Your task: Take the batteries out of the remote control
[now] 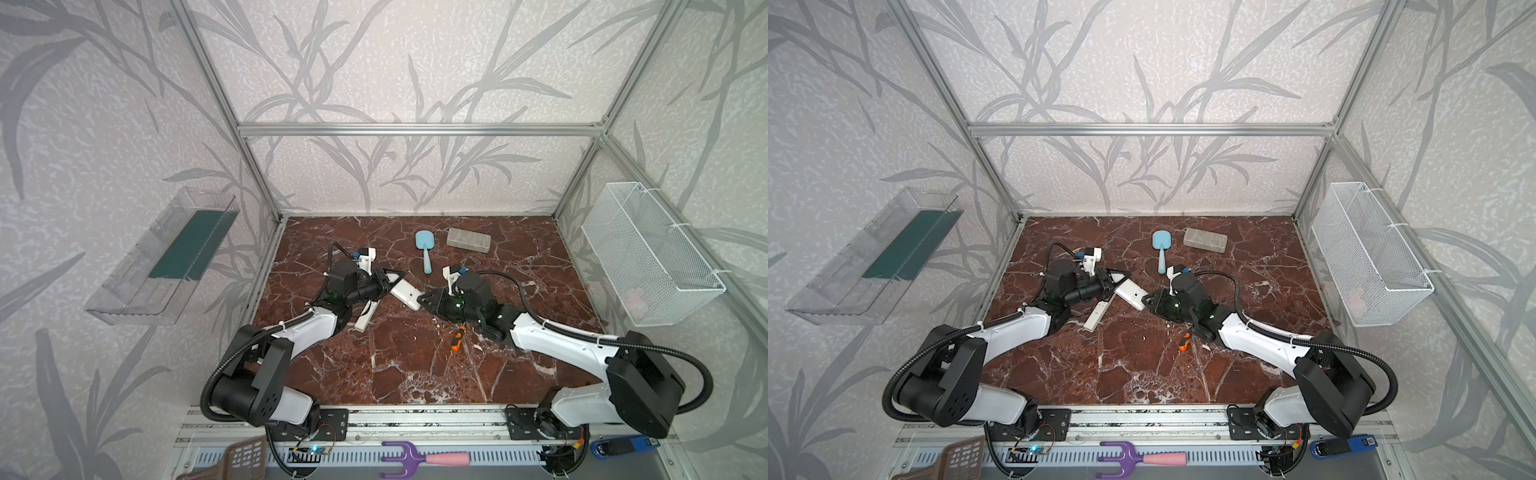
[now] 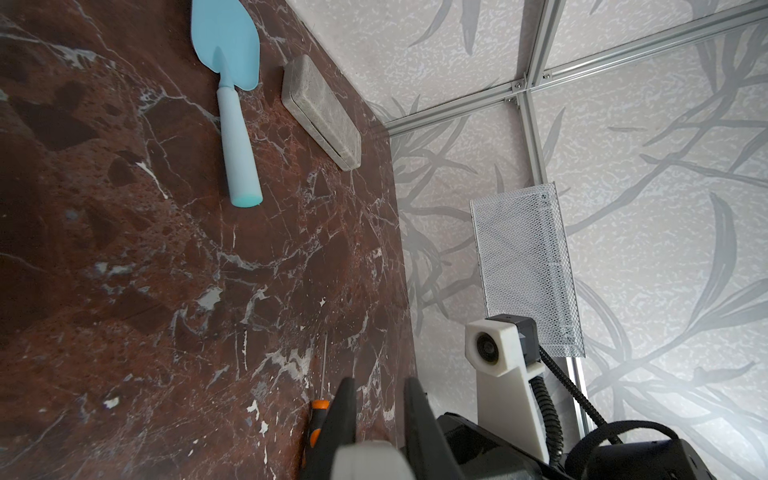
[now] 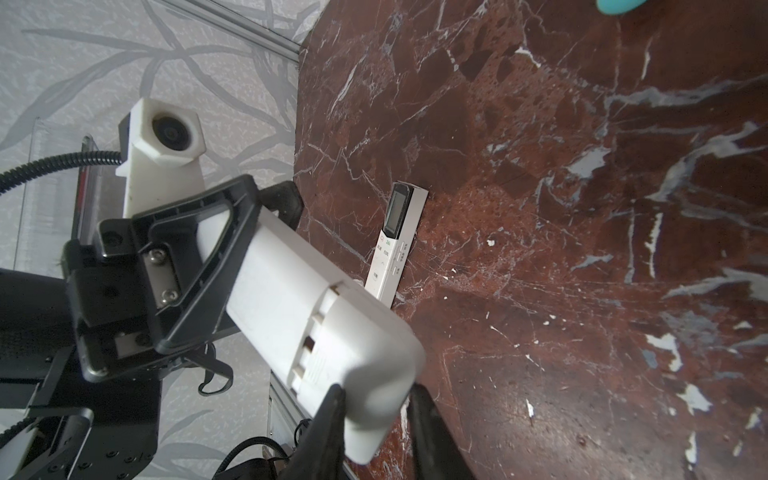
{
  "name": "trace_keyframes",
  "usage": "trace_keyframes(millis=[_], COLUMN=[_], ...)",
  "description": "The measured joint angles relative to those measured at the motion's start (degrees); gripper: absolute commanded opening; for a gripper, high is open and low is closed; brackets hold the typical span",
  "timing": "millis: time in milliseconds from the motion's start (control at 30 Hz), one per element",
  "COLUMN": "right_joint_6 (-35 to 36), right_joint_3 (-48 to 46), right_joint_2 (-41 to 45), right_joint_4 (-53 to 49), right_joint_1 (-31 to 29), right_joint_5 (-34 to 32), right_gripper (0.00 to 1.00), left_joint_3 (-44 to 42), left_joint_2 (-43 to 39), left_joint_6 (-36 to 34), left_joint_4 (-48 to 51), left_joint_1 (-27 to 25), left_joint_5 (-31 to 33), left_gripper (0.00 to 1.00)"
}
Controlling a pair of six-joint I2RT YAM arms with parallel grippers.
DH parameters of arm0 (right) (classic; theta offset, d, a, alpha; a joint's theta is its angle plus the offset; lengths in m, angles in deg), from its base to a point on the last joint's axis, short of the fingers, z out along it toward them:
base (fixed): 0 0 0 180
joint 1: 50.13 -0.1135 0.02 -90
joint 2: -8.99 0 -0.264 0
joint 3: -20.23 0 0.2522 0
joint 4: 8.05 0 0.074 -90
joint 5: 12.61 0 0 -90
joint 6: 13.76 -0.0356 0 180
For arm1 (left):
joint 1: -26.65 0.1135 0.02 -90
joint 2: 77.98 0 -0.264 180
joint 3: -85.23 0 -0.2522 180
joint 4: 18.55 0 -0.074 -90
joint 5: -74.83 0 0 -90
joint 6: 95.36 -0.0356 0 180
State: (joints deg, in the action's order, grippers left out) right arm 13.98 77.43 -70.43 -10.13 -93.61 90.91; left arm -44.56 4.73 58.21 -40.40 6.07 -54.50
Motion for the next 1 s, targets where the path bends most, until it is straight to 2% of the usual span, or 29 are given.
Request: trace_keyframes(millis=[167,300,500,767,1000], right_joint_6=[-0.6,-1.9,-4.8,-5.5,-4.2], right_joint_3=[0.0,0.0,-0.1,-0.2,-0.1], right_joint_2=[-0.2,-1.6,-3.2,-2.4,-1.1], right_joint_4=[0.2,2.4,5.8,5.3,4.9], right_joint_1=[0.0,0.0,0.2,0.6,0.5], right_joint_5=[0.1,0.8,2.0,1.3,1.0], right_gripper=[0.51,0.54,0.30,0.27,0.17], left_joint_3=[0.1,0.2,0.2,0.2,0.2], left_joint_2=[0.1,0.2,0.9,1.8,2.5], left_joint_6=[0.3,0.5,0.6,0.5,0.5], left_joint_4=[-0.2,-0.4,-0.4,-1.2,-1.3], left_joint_1=[-0.1,0.0,0.2,0.5,0.2], left_joint_5=[-0.3,-0.3,0.1,0.5,0.5], left_gripper=[0.00,0.00,0.00,0.00,0.00])
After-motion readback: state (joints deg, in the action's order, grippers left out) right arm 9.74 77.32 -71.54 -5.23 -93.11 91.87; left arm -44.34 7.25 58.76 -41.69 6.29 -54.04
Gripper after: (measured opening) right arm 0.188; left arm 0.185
